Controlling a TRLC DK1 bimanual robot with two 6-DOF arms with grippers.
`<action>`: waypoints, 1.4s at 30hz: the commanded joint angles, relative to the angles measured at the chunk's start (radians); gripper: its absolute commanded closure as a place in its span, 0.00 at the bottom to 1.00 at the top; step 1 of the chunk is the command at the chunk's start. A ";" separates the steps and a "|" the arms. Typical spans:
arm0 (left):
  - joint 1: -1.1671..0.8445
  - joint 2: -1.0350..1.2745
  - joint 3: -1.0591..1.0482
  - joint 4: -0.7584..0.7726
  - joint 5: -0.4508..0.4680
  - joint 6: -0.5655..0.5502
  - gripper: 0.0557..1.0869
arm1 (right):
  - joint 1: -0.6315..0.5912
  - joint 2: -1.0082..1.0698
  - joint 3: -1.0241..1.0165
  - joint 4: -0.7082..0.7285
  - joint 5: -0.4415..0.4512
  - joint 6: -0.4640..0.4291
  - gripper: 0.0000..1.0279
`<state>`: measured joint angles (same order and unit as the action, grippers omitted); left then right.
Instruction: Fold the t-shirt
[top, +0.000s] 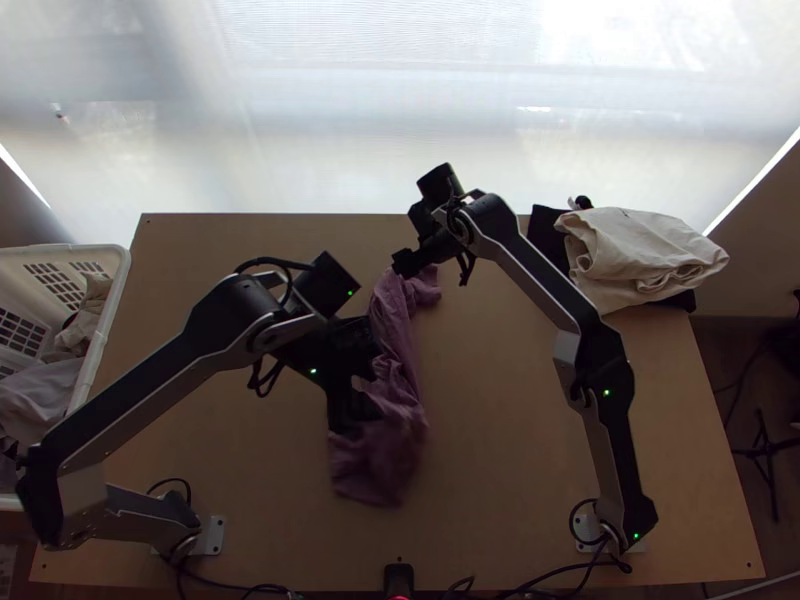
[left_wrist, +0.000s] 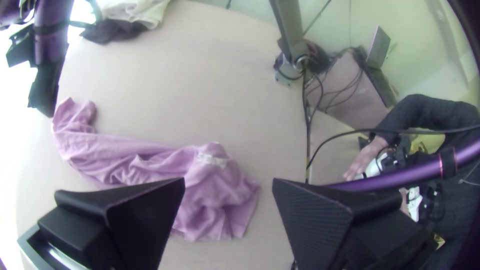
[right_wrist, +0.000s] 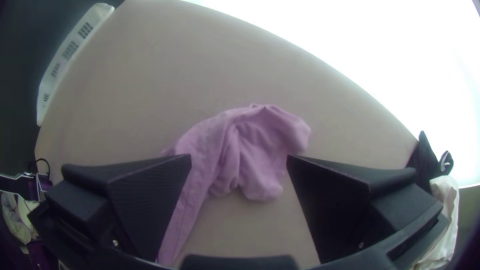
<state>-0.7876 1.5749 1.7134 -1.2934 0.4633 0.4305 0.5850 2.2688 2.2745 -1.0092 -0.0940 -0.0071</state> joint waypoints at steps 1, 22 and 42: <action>-0.065 0.112 0.284 0.025 0.026 -0.108 0.04 | -0.040 -0.015 -0.021 -0.075 0.004 0.015 0.04; 0.653 0.051 -0.273 0.345 -0.207 0.269 0.04 | 0.388 -0.377 -0.497 -0.457 -0.050 -0.079 0.05; 0.800 -0.150 -0.568 0.477 -0.244 0.327 0.04 | 0.569 -0.121 -0.165 -0.457 -0.081 -0.103 0.07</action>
<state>-0.0277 1.4876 1.2137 -0.8276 0.2234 0.7425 1.1122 2.0548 2.0277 -1.4647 -0.1654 -0.0998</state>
